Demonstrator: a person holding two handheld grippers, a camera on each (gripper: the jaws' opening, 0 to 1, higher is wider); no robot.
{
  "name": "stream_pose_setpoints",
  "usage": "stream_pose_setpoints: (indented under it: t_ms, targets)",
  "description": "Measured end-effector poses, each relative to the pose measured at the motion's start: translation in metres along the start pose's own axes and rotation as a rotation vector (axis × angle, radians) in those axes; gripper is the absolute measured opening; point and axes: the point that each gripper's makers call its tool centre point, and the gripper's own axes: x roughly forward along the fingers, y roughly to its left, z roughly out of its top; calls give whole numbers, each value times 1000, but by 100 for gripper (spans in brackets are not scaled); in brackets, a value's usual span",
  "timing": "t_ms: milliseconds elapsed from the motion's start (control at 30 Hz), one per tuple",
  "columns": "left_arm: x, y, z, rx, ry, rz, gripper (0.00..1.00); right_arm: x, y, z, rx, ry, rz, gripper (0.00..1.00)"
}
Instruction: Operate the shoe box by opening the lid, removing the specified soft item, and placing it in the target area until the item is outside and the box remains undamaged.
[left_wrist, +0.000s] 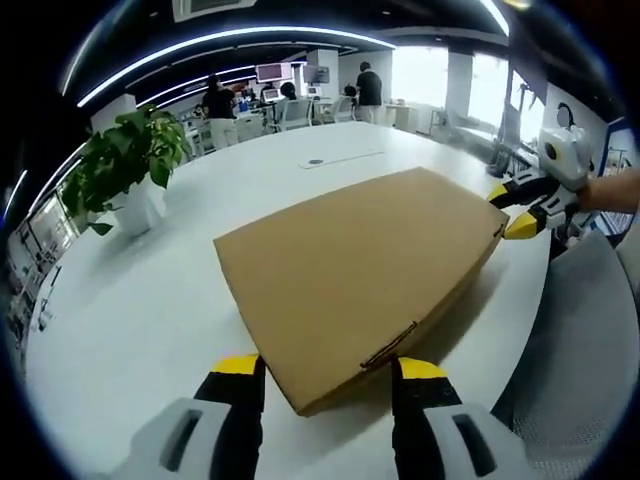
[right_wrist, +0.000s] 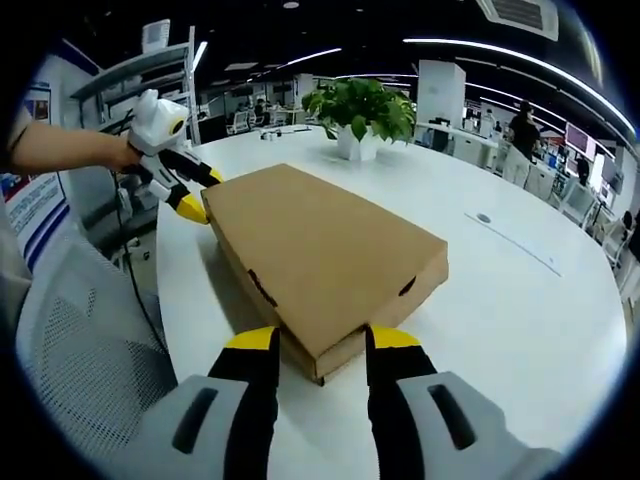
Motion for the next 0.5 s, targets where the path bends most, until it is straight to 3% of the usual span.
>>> stream_pose_setpoints:
  t_ms: [500]
  targets:
    - [-18,-2,16,-8,-48,2,57,-15,1,22,0,-47,-7,32]
